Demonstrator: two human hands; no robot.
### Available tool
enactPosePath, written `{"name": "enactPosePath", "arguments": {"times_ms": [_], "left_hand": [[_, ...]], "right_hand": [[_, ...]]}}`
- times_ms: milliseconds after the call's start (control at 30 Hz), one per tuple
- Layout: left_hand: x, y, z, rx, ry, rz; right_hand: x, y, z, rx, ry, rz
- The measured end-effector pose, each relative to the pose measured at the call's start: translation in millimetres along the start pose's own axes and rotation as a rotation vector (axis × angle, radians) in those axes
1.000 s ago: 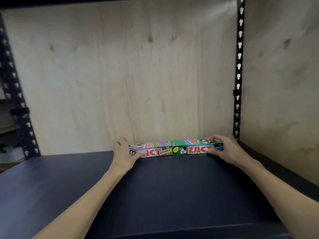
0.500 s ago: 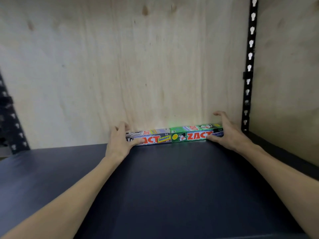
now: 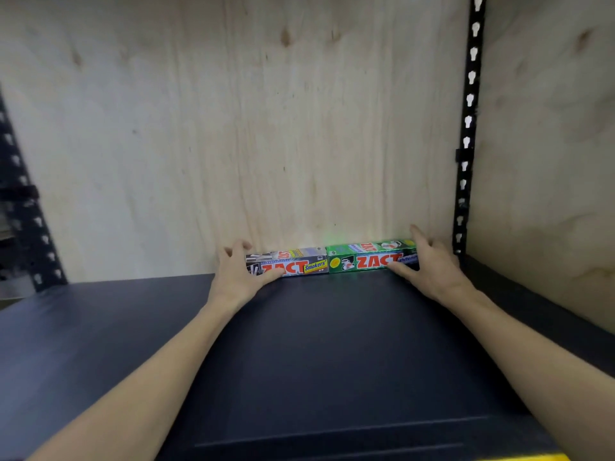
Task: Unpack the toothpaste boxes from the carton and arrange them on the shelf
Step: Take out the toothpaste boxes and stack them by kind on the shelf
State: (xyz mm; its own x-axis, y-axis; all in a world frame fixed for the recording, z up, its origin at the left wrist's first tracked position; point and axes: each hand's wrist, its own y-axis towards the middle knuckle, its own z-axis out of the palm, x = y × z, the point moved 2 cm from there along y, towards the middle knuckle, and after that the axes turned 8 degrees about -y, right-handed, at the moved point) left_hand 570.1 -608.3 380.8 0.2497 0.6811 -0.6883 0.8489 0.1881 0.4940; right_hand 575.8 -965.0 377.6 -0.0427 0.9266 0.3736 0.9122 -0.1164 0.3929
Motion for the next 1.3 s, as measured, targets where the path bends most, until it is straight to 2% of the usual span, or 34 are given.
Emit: {"name": "enactPosePath", "arguments": {"times_ms": [233,367,467,533,600,667,733,900,1033,1300], "left_hand": [[-14,-40,-16,-0.093,0.138,0.121],[-30,-84,-34,-0.037,0.156,0.167],[-54,-127,-54,-0.012,0.126,0.261],[-75,-164,-74,-0.111,0.059,0.360],[-87,-212,-91,-0.281,-0.059,0.432],[-83,-265,-94,-0.417,-0.081,0.498],[-58,-319,-85,-0.442,-0.019,0.507],[35,-415,-58,-0.238,0.001,0.159],[106,-470,-34,-0.062,0.076,-0.051],[228,-563,12,0.296,0.238,-0.455]], "right_hand": [[27,-63,-18,-0.103,-0.102,-0.089],[53,-112,-28,-0.109,-0.098,-0.171],[78,-160,-36,-0.165,0.026,-0.221],[98,-205,-40,-0.333,0.217,-0.227],[116,-261,-31,-0.479,0.359,-0.224],[133,-316,-14,-0.508,0.426,-0.230],[140,-362,16,-0.441,0.485,-0.196],[132,-439,106,-0.237,0.494,-0.038],[113,-493,174,-0.040,0.422,0.035],[40,-583,281,0.384,0.039,0.195]]}}
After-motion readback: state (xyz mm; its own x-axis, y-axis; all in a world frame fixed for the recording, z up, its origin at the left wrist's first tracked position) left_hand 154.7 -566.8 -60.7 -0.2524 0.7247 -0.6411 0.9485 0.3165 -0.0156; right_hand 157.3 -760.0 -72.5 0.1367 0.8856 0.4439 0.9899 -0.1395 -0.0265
